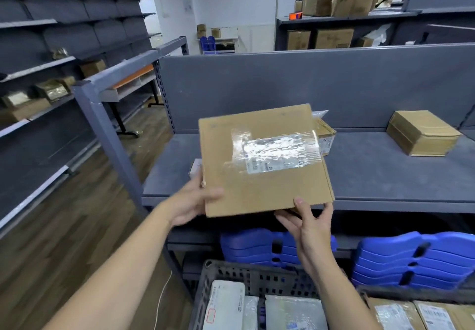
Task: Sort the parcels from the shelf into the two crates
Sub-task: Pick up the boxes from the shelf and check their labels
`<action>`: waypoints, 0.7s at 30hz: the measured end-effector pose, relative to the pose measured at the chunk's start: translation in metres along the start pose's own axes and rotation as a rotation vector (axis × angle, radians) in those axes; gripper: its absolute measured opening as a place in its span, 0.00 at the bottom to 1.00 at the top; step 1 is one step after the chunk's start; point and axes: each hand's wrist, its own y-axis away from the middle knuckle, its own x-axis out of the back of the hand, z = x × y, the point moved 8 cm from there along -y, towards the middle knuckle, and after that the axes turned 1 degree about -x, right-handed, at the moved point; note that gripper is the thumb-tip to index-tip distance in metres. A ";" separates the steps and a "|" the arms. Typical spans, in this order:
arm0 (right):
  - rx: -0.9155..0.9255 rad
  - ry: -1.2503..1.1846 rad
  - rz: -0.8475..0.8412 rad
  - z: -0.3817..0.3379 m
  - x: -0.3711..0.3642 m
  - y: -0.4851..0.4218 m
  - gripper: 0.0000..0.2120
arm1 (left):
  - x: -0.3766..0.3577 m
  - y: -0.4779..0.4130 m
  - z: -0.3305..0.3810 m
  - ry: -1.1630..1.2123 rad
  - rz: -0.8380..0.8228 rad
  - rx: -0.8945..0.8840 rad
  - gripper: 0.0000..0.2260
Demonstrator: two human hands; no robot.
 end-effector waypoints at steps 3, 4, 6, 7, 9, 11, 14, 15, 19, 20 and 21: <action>-0.042 -0.061 0.060 0.010 0.002 -0.002 0.25 | -0.013 -0.005 -0.021 0.074 -0.004 -0.014 0.38; -0.042 -0.026 0.051 0.013 0.007 -0.005 0.23 | -0.005 -0.008 -0.016 0.152 0.066 -0.055 0.36; -0.061 0.075 0.026 0.013 0.018 -0.009 0.30 | 0.015 -0.009 0.001 0.212 0.134 -0.130 0.35; -0.073 0.088 -0.002 0.008 0.020 -0.010 0.36 | 0.025 -0.007 0.012 0.178 0.144 -0.156 0.37; -0.061 0.058 -0.055 -0.008 0.025 -0.015 0.49 | 0.044 -0.004 0.026 0.099 0.173 -0.182 0.42; -0.055 0.118 -0.132 -0.019 0.027 -0.020 0.55 | 0.055 -0.003 0.031 0.118 0.250 -0.185 0.41; -0.126 0.236 -0.289 -0.009 0.012 -0.017 0.47 | 0.052 -0.002 0.035 0.207 0.352 -0.233 0.24; -0.157 0.262 -0.352 -0.001 0.006 -0.016 0.41 | 0.048 -0.003 0.034 0.197 0.381 -0.236 0.16; -0.182 0.274 -0.453 0.011 -0.002 -0.011 0.34 | 0.033 0.000 0.031 0.133 0.427 -0.231 0.11; -0.162 0.280 -0.454 0.007 -0.003 -0.009 0.39 | 0.032 0.001 0.032 0.130 0.427 -0.230 0.13; -0.137 0.283 -0.460 0.004 -0.004 -0.007 0.44 | 0.031 0.003 0.033 0.131 0.438 -0.232 0.15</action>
